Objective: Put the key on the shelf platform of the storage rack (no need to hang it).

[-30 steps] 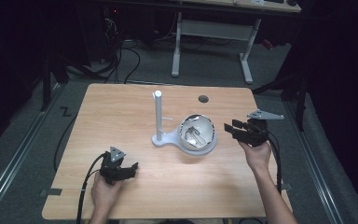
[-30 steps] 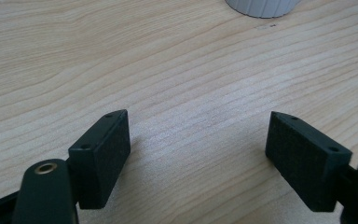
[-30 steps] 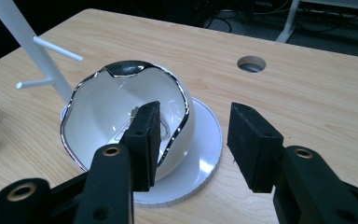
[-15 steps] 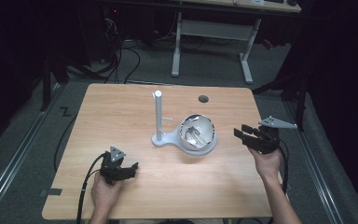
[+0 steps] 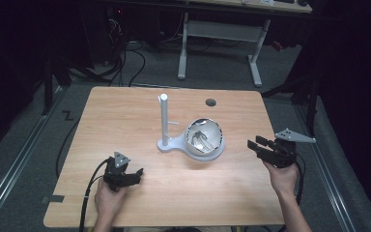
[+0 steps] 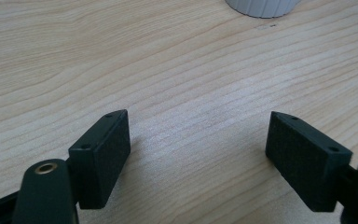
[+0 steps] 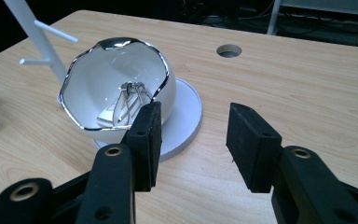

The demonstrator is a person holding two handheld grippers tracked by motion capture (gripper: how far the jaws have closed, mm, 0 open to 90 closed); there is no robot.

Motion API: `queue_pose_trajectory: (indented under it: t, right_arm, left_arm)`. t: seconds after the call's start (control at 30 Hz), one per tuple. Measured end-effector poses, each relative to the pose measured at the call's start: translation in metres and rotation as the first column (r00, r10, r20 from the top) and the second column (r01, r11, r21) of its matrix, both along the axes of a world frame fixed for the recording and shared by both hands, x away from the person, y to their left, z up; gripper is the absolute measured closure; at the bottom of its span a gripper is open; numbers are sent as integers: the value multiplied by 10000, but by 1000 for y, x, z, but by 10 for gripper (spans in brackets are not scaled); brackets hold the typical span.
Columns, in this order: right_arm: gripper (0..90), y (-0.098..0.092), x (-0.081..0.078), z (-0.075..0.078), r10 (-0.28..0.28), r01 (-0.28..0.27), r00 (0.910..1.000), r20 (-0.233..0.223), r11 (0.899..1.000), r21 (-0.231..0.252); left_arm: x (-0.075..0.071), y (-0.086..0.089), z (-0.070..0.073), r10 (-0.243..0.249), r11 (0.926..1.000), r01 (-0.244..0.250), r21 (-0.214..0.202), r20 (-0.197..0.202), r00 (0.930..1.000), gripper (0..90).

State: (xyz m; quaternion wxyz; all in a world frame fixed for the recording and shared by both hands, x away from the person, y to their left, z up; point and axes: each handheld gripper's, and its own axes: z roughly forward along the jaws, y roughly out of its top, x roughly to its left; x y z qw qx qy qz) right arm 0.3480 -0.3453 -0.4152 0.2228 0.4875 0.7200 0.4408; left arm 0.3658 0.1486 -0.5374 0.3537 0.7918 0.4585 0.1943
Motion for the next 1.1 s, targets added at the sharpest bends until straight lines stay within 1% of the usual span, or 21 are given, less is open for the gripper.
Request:
queue_pose_trajectory:
  t: [0.1, 0.37, 0.6, 0.77, 0.9, 0.93, 1.0, 1.1]
  right_arm:
    - [557, -1, -5, -2, 23, -23, 10000, 63, 10000, 90]
    - [557, 0, -14, -9, 85, -85, 10000, 6, 9998, 177]
    - [558, 5, -18, -18, 221, -219, 9997, -82, 9995, 217]
    - [558, 8, -20, -24, 209, -205, 9997, -130, 9993, 296]
    - [557, 10, -20, -28, 225, -222, 9997, -87, 9992, 326]
    - [557, 11, -21, -29, 230, -226, 9997, -113, 9990, 374]
    - [557, 13, -20, -33, 262, -257, 9996, -146, 9992, 315]
    - [554, 18, -20, -44, 253, -247, 9993, -274, 9995, 219]
  left_arm:
    - [0, 0, 0, 4, 10000, -4, -1, 0, 10000, 224]
    - [0, 0, 0, 2, 10000, -2, 5, 1, 10000, 223]
    - [0, 0, 0, 6, 10000, -6, 8, 7, 10000, 223]
    - [0, 0, 0, 2, 10000, -2, 6, 1, 10000, 223]
    - [0, 0, 0, 1, 10000, -1, 8, 0, 10000, 223]
    - [0, 0, 0, 8, 10000, -8, 6, 8, 10000, 224]
    - [0, 0, 0, 6, 10000, -6, 8, 6, 10000, 223]
    - [0, 0, 0, 8, 10000, -8, 9, 5, 10000, 224]
